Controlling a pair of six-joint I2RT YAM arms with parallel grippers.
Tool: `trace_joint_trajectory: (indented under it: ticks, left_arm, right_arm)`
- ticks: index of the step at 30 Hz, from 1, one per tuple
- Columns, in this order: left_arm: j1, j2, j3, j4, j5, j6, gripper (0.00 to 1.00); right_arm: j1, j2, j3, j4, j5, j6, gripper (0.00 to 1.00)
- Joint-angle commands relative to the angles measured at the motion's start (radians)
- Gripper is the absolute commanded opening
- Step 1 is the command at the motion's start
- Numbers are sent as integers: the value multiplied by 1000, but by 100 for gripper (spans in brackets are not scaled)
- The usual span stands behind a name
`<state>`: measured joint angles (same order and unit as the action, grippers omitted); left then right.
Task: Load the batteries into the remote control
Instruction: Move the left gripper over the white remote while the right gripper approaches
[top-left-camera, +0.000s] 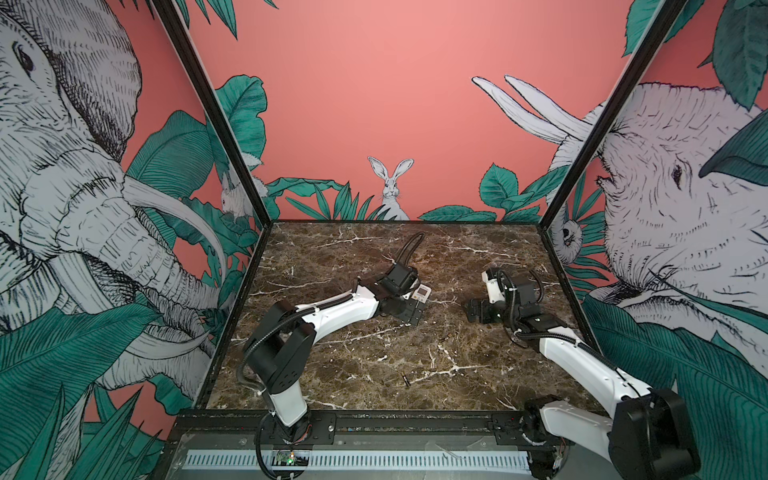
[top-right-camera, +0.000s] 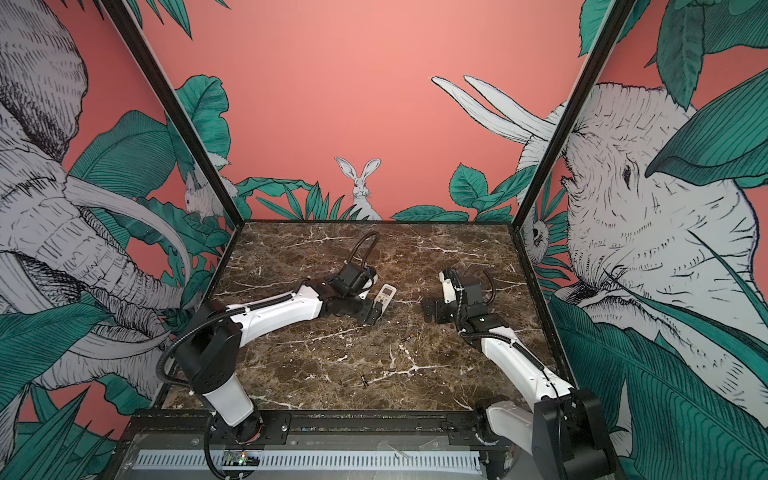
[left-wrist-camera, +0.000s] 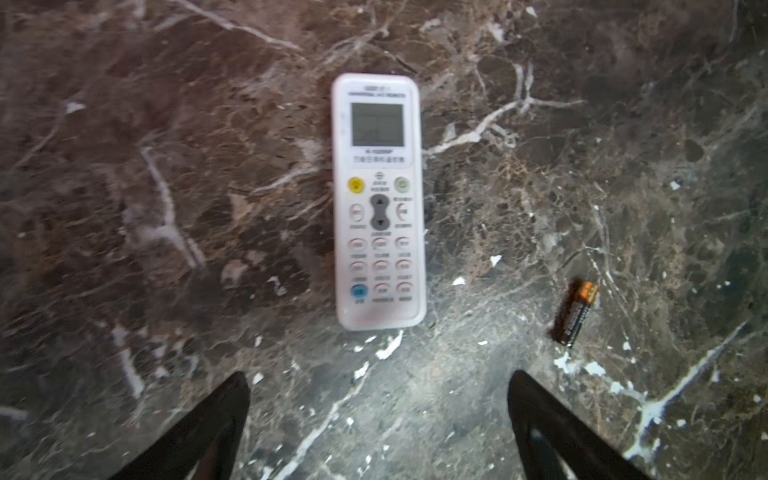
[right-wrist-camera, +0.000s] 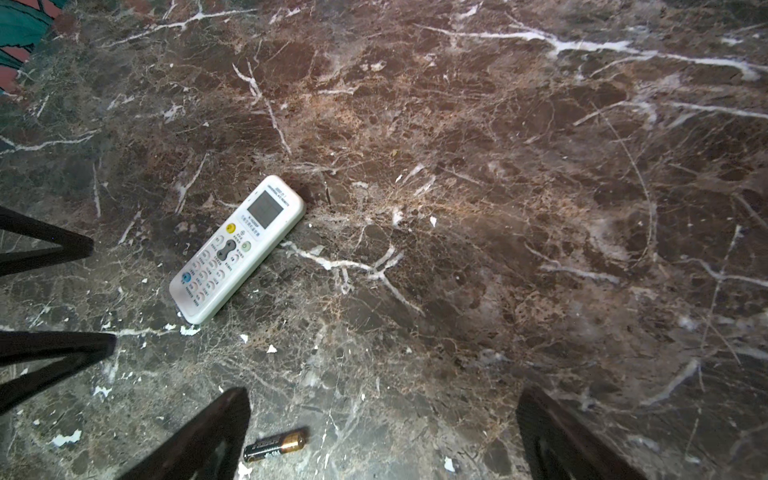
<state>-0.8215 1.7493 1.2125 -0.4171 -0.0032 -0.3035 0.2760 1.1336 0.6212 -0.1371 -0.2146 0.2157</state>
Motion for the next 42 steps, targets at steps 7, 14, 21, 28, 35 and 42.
trace_joint_trajectory:
  ticks: [7, 14, 21, 28, 35, 42]
  left_arm:
    - [-36, 151, 150, -74, -98, 10, 90]
    - [-47, 222, 199, -103, -167, 19, 83]
    - [-54, 275, 236, -106, -178, 30, 72]
    - [-59, 305, 257, -114, -187, 36, 62]
    - [-61, 319, 255, -120, -196, 29, 53]
    - [-59, 264, 210, -80, -164, 21, 37]
  right_arm:
    - [4, 14, -17, 25, -27, 13, 99]
    - [3, 31, -17, 42, -34, 20, 99]
    - [3, 40, -14, 44, -26, 27, 99]
    - [3, 36, -18, 48, -21, 33, 99]
    - [2, 31, -18, 47, -19, 33, 99]
    - [1, -18, -6, 20, -30, 40, 99]
